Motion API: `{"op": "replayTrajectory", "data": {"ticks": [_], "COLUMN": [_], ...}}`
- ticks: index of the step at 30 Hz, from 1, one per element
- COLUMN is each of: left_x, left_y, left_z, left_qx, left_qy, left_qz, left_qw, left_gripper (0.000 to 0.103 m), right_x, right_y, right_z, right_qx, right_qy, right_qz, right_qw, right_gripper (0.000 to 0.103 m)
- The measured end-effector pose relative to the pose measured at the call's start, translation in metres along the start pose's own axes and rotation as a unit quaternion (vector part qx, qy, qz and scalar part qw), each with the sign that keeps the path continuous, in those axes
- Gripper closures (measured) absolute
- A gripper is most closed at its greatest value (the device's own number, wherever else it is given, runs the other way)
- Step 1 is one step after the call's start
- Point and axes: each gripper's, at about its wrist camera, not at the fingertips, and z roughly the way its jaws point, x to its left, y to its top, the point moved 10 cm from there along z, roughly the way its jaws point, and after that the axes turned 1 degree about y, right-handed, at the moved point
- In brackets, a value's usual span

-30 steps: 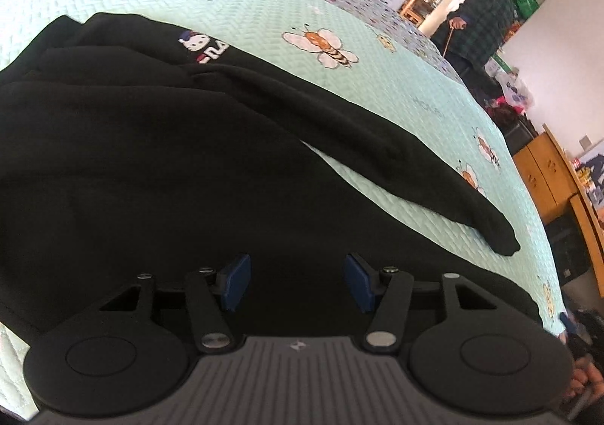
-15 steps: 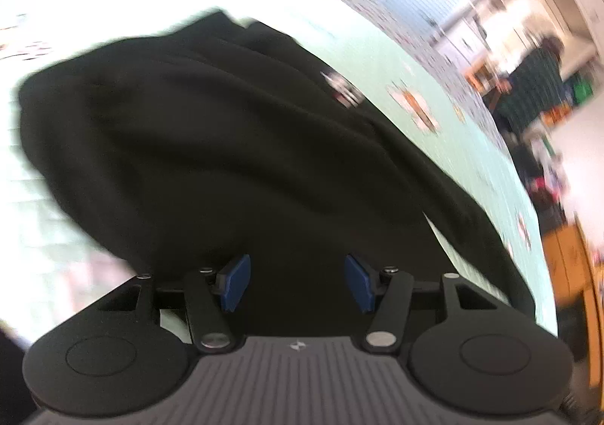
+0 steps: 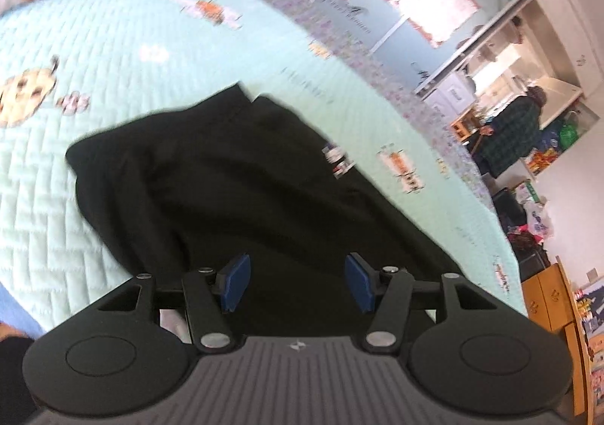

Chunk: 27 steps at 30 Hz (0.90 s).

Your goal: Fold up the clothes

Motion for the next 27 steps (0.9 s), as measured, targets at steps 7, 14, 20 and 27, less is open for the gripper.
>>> {"op": "replayTrajectory", "data": {"ticks": [7,14,20,27], "left_x": [-0.009,-0.001,0.018,0.063], "left_y": [0.034,0.117,0.158,0.160], "left_z": [-0.015,0.006,0.063,0.155], "left_qx": [-0.038,-0.050,-0.006,0.086], "left_qy": [-0.002,-0.022,-0.043,-0.052], "left_qz": [0.045,0.041,0.022,-0.038], "left_qw": [0.9983,0.9977,0.9988,0.9942], "left_gripper": [0.041,0.040,0.038,0.038], "right_x": [0.002,0.003,0.002,-0.006], "right_y": [-0.007,-0.012,-0.012,-0.008], "right_z": [0.001,-0.002,0.003,0.004], "right_qx": [0.006,0.009,0.008,0.021], "right_qy": [0.018,0.012,0.003,-0.006], "right_qz": [0.006,-0.011,-0.020,-0.004], "right_qw": [1.000,1.000,1.000,1.000], "right_gripper": [0.045,0.045,0.045,0.044]}}
